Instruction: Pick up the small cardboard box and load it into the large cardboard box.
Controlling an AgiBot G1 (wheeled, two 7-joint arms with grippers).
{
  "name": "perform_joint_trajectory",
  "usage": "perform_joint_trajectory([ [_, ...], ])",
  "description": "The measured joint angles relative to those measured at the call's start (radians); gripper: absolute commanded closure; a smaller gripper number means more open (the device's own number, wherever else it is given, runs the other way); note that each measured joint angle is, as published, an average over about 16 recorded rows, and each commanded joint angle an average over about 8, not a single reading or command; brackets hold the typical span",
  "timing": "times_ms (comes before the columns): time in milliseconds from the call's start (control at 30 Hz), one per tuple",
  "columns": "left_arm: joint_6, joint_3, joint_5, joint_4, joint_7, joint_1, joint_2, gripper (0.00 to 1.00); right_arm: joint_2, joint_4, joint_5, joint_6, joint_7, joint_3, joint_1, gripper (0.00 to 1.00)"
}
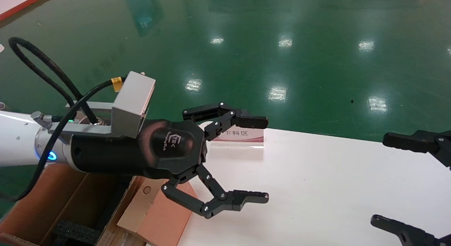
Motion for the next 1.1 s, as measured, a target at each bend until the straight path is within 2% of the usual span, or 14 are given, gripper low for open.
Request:
perform_joint_trajectory([
  [400,-0.003,0.005,0.010,0.000,-0.007,-0.002,-0.004,0.00,0.000,0.000,0.000,0.000,0.000,0.000,0.000,0.00],
  [633,-0.021,0.030,0.078,-0.018,-0.051,-0.029,-0.024,0.00,0.000,-0.001,0.000,0.000,0.000,0.000,0.000,0.00],
  [833,-0.020,0.088,0.226,-0.045,-0.137,-0.113,-0.045,0.00,0.000,-0.001,0.000,0.000,-0.001,-0.001,0.000,0.00],
  [1100,0.031,0.232,0.509,-0.070,-0.326,-0.323,-0.032,0.00,0.000,-0.001,0.001,0.000,-0.001,-0.001,0.001,0.00],
])
